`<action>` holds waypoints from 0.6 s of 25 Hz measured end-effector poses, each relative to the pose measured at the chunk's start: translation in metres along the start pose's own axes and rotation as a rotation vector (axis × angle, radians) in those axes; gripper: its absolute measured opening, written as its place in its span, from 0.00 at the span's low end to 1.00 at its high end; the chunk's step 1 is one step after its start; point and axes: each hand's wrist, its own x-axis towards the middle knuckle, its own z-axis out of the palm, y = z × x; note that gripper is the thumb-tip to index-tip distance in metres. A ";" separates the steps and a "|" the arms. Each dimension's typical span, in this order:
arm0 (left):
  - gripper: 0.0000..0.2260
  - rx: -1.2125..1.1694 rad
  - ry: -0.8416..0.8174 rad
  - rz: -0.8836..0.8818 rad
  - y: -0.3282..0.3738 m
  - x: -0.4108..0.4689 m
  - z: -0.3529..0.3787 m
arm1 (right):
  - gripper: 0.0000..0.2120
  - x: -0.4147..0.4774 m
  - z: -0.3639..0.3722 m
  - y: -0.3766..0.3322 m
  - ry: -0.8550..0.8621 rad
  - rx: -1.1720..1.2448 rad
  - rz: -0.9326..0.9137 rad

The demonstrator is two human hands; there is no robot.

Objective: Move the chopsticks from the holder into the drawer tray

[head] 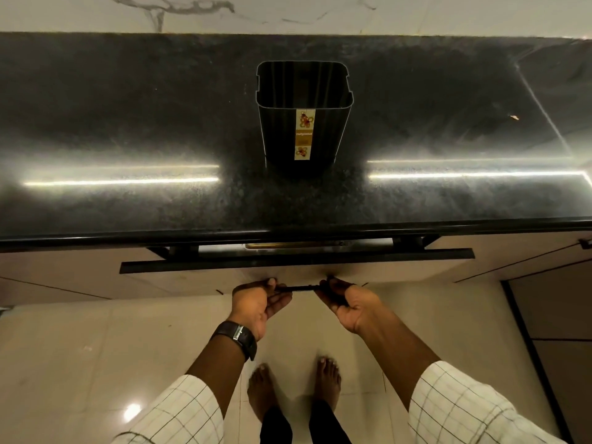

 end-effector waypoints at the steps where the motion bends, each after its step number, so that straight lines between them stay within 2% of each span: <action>1: 0.07 -0.006 0.004 0.006 0.003 0.004 0.003 | 0.06 0.002 0.004 -0.003 -0.004 0.010 0.001; 4: 0.06 -0.040 0.003 0.032 0.011 0.013 0.012 | 0.05 0.008 0.017 -0.013 -0.012 0.031 -0.011; 9: 0.04 -0.052 0.033 0.086 0.021 0.023 0.022 | 0.16 0.014 0.026 -0.024 -0.040 0.003 -0.006; 11: 0.04 -0.049 0.036 0.086 0.023 0.024 0.026 | 0.16 0.006 0.030 -0.027 -0.068 -0.011 -0.038; 15: 0.04 -0.044 0.117 0.069 0.033 0.030 0.040 | 0.13 -0.033 0.017 -0.030 -0.004 -0.145 -0.154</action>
